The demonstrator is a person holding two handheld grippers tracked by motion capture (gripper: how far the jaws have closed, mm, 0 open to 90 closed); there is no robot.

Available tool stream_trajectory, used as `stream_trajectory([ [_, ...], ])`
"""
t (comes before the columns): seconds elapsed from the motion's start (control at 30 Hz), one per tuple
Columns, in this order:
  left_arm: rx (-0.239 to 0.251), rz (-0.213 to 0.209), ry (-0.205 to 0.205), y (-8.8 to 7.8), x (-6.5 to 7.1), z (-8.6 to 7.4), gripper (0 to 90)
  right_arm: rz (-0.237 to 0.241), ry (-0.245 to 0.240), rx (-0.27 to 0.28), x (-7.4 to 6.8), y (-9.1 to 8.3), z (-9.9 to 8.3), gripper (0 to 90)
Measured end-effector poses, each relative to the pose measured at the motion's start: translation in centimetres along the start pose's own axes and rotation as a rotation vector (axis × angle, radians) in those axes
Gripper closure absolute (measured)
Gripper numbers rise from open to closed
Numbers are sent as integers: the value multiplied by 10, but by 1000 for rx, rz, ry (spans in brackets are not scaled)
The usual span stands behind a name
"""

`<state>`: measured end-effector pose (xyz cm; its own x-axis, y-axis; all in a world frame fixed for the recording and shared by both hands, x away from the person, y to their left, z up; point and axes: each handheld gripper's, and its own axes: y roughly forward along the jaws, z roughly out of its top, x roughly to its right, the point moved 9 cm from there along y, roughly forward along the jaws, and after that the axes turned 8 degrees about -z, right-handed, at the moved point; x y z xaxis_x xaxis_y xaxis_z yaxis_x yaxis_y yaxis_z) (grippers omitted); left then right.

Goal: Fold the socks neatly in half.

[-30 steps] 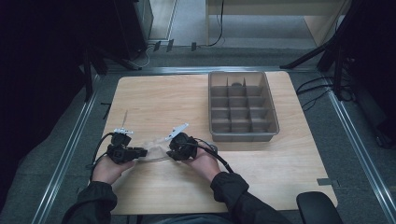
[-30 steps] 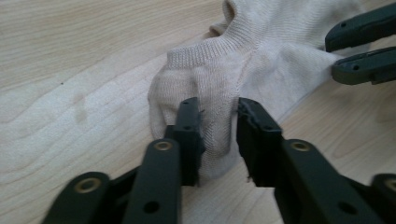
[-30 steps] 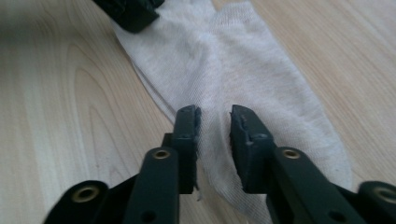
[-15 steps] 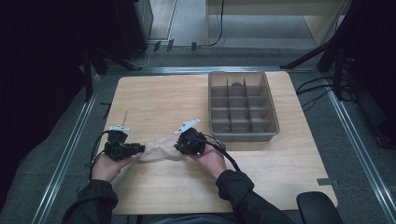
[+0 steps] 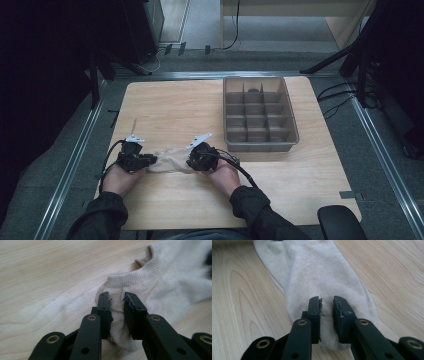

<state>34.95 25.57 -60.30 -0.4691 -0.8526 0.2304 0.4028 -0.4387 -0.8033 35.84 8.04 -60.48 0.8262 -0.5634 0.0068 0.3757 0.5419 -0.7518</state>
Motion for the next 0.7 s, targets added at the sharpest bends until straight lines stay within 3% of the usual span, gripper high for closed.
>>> stream_trajectory([
  [0.1, -9, 30, 3, 0, -3, 1, 772, -6, 32, 2, 8, -6, -6, 780],
  [0.2, -7, 27, -3, 0, -3, 1, 768, -4, 36, -5, 10, -9, -7, 770],
  [0.3, 7, 33, -47, -5, -7, 3, 763, -40, 52, 62, 22, -22, 6, 755],
  [0.33, 7, 33, -47, -5, -7, 3, 763, -45, 62, 60, 25, -23, 8, 746],
  [0.5, 58, -26, -69, -15, 1, 8, 763, -57, 61, 57, 32, -19, 13, 691],
  [0.7, 22, -62, -57, -7, 7, 2, 760, -58, 55, 34, 26, -1, 20, 671],
])
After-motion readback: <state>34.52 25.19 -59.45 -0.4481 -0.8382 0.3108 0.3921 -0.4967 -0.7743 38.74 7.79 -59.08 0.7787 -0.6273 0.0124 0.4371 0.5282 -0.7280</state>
